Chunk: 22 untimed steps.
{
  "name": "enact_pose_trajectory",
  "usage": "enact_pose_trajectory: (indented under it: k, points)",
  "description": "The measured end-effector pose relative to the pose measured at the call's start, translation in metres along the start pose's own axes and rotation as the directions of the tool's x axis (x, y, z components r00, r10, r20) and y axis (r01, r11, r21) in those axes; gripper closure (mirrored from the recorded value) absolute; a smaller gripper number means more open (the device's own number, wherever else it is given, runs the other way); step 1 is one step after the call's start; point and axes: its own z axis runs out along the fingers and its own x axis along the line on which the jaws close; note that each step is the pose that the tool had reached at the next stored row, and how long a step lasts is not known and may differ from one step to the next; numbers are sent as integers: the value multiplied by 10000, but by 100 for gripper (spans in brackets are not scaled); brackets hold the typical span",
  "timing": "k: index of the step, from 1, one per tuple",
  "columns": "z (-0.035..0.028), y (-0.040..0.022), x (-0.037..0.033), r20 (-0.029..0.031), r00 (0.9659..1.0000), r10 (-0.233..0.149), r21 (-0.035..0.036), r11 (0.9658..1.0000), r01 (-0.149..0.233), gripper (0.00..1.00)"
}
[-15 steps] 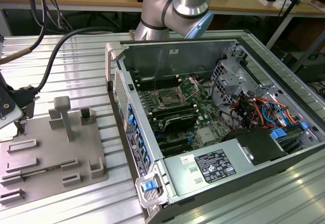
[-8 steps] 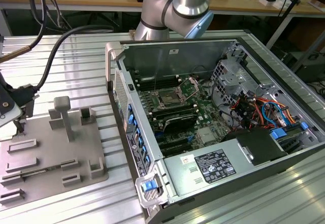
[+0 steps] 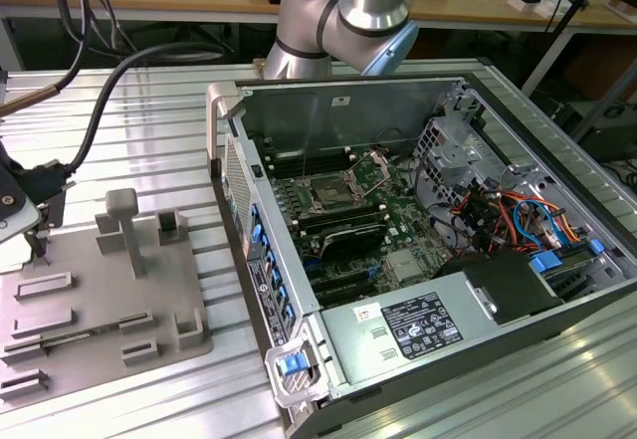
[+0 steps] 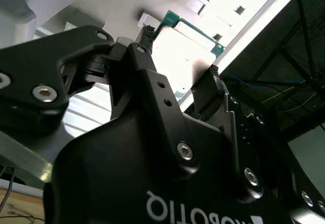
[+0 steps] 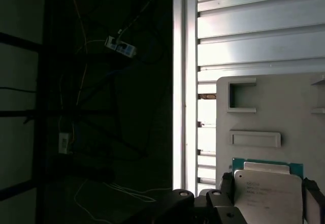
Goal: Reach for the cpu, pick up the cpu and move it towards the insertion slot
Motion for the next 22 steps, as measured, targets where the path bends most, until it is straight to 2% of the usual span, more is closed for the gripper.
enact_pose_trajectory:
  k: [2, 8, 17, 20, 21, 22]
  points:
    - [-24, 1, 0, 0, 10000, 0, -1, 10000, 0, 45]
    - [-41, 1, 1, -3, 10000, 0, 1, 10000, 0, 45]
    - [-160, 4, 2, 1, 10000, 0, -1, 10000, 0, 45]
    - [-168, 4, 2, 0, 10000, 0, -1, 10000, 0, 45]
    - [-242, 6, 2, -1, 10000, 0, 0, 10000, 0, 45]
    - [-343, 9, 3, 1, 10000, 0, -1, 10000, 0, 45]
